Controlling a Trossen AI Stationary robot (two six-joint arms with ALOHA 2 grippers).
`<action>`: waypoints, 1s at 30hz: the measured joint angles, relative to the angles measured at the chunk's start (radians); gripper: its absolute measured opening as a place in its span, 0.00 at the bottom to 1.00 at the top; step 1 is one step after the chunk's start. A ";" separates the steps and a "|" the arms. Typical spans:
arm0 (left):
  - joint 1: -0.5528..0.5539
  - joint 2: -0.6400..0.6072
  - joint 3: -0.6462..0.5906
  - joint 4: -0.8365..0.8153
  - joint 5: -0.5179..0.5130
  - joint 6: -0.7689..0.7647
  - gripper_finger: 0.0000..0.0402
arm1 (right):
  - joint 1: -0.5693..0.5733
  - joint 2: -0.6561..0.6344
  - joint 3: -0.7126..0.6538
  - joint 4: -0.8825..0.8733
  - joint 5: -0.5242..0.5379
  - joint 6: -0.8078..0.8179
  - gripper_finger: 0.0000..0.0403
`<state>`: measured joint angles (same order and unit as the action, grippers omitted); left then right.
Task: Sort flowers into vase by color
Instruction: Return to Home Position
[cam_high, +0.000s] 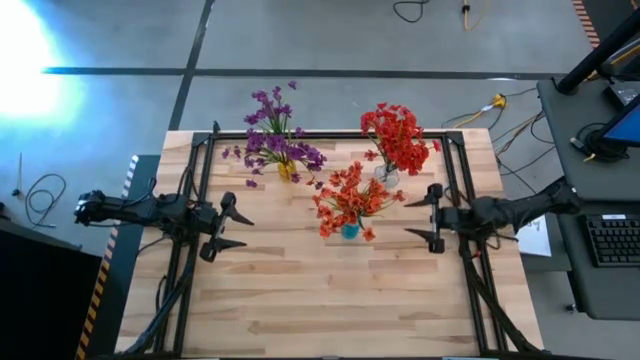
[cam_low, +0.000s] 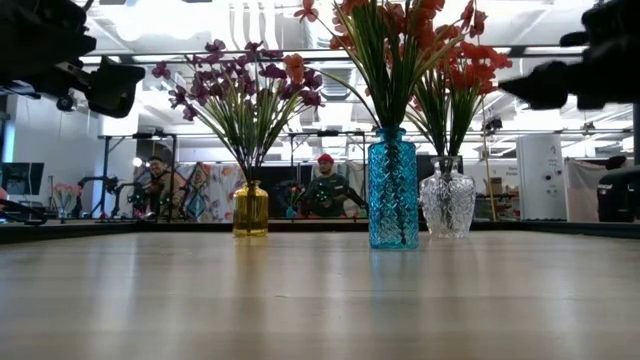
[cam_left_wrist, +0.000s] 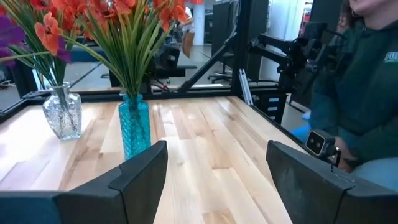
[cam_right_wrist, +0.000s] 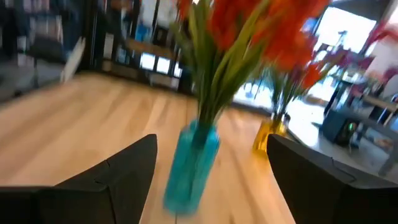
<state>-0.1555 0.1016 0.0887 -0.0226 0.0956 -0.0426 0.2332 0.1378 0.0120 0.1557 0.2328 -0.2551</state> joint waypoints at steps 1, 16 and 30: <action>0.000 0.003 0.000 0.003 0.000 0.000 0.65 | 0.000 0.008 0.000 -0.029 0.000 -0.004 0.74; 0.000 0.010 0.000 0.000 0.000 0.000 0.65 | 0.000 0.099 0.000 -0.091 -0.005 0.032 0.75; 0.000 0.018 0.000 0.003 0.000 0.000 0.65 | 0.002 -0.136 -0.001 -0.137 -0.173 0.257 0.74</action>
<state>-0.1558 0.1200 0.0887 -0.0193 0.0959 -0.0429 0.2352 0.0017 0.0113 0.0183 0.0602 0.0018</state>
